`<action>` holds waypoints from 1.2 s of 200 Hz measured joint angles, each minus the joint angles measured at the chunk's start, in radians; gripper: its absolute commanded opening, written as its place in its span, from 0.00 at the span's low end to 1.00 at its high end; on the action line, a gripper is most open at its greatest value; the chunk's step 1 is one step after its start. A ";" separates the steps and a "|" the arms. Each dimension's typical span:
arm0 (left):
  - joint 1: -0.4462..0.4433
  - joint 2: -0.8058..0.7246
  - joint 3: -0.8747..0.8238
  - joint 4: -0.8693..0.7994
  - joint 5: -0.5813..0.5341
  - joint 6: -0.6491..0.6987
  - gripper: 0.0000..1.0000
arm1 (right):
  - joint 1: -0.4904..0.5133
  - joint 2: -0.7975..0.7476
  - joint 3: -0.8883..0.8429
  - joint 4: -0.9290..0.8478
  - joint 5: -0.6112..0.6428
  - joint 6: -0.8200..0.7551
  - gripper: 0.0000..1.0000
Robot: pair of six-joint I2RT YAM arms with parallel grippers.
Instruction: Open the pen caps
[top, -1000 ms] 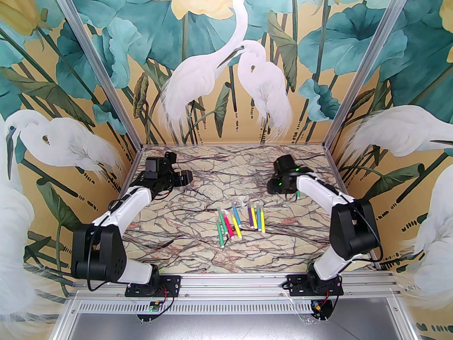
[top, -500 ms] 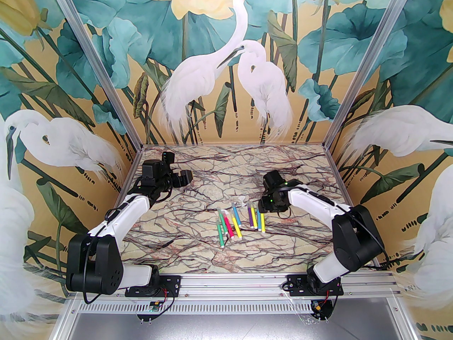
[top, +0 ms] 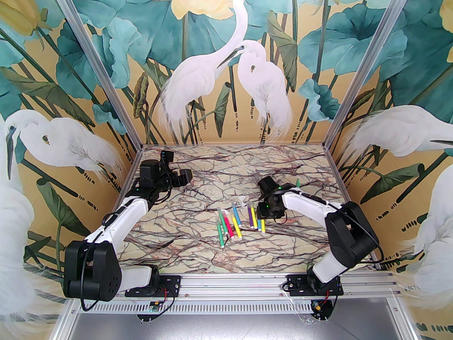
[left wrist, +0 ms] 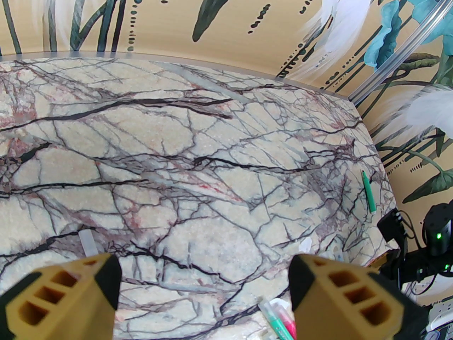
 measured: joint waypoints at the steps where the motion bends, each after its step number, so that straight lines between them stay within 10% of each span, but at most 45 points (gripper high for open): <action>1: 0.000 0.000 -0.001 0.000 0.000 0.000 0.83 | 0.001 0.001 -0.001 0.001 0.000 0.001 0.44; 191: 0.000 -0.001 -0.020 0.019 0.011 -0.001 0.82 | 0.047 0.100 0.015 -0.009 0.087 0.029 0.31; 240: 0.000 0.002 -0.026 0.051 0.053 -0.021 0.82 | 0.058 0.116 0.039 -0.029 0.095 0.029 0.15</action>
